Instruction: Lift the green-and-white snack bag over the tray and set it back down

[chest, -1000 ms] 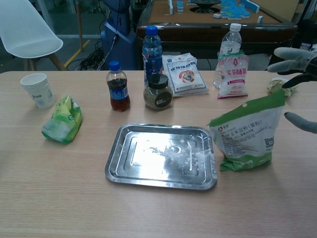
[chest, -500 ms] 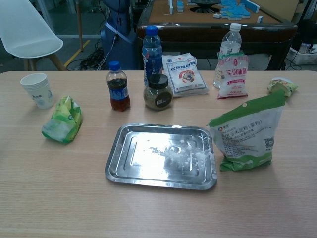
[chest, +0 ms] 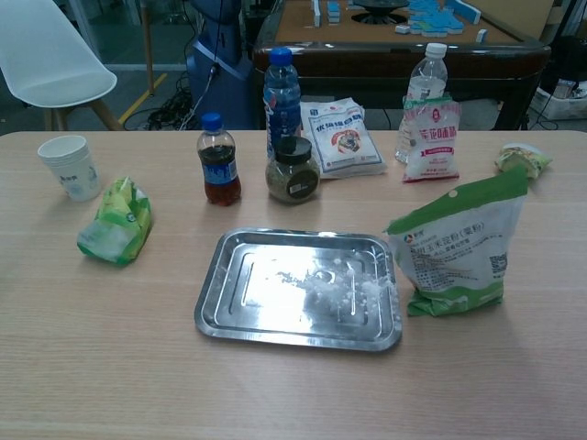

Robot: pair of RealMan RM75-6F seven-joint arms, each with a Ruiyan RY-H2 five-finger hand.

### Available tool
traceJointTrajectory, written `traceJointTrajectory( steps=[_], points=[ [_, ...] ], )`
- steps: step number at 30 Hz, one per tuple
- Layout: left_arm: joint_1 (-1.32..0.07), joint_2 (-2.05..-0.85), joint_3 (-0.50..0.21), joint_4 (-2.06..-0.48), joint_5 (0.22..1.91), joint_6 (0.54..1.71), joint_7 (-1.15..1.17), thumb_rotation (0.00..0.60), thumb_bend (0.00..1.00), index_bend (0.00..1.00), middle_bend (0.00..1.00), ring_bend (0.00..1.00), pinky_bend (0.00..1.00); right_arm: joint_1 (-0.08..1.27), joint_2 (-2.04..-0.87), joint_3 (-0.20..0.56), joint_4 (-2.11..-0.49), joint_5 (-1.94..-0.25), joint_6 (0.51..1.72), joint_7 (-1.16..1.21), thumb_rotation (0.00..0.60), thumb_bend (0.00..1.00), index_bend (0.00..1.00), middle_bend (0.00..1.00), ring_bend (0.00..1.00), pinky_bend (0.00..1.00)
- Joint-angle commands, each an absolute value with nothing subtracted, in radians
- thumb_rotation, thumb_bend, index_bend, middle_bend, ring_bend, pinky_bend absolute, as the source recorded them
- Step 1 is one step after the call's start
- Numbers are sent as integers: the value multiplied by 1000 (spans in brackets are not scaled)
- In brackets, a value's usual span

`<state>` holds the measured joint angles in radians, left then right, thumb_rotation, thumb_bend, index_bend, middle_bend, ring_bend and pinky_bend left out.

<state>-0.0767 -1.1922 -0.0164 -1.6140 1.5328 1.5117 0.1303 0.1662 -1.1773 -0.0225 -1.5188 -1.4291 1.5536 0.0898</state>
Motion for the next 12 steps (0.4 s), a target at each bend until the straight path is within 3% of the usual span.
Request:
traceJointTrajectory(
  steps=[1,12],
  points=[
    [-75,-1190,-15,-1617,1530,1510,131,600,257,48,0,80,100,159,-1175,-17,-1516,-1443,1553,106,600,315,237,311,186,259],
    [-71,-1201,-17,-1609,1526,1513,123,600,257,48,0,80,99,147,-1155,-11,-1550,-1494,1532,93,600,315,237,310,186,259]
  ],
)
